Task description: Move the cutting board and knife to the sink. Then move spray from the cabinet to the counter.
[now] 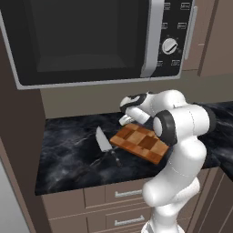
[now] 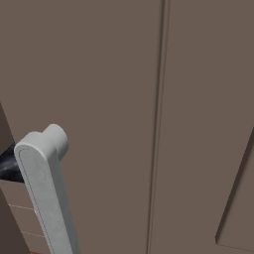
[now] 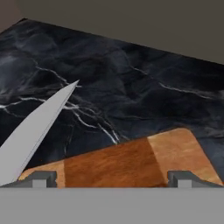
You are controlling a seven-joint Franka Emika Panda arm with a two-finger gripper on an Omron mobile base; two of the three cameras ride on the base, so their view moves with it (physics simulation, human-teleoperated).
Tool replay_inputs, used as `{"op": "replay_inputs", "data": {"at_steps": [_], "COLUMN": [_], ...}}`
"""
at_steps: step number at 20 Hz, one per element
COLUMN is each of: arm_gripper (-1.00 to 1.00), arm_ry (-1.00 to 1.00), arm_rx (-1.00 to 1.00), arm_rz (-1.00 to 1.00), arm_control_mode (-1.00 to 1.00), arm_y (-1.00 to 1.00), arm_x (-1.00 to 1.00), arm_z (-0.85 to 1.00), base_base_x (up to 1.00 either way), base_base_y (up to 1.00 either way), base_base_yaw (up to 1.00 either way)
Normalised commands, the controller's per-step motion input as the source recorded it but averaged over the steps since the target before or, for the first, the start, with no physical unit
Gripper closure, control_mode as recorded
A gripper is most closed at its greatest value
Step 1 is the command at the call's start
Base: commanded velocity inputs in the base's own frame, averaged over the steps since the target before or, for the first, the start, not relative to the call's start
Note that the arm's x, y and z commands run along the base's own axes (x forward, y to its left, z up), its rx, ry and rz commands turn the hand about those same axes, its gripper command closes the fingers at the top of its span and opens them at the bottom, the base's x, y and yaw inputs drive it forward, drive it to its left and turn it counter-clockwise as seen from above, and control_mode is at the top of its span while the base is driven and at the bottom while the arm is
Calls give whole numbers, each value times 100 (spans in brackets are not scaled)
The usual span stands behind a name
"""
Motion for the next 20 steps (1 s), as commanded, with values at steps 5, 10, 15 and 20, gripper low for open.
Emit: {"op": "replay_inputs", "data": {"at_steps": [5, 10, 15, 20], "arm_gripper": [-100, -100, -100, -100], "arm_ry": [4, 0, 0, 0], "arm_rx": [-6, -2, -1, -2], "arm_rz": [1, 4, 6, 7], "arm_control_mode": [-100, -100, -100, -100], "arm_y": [13, 8, 9, 6], "arm_x": [39, 31, 29, 23], "arm_z": [-15, -18, -21, -28], "base_base_x": [0, 0, 0, 0], "base_base_y": [0, 0, 0, 0], "base_base_yaw": [0, 0, 0, 0]}}
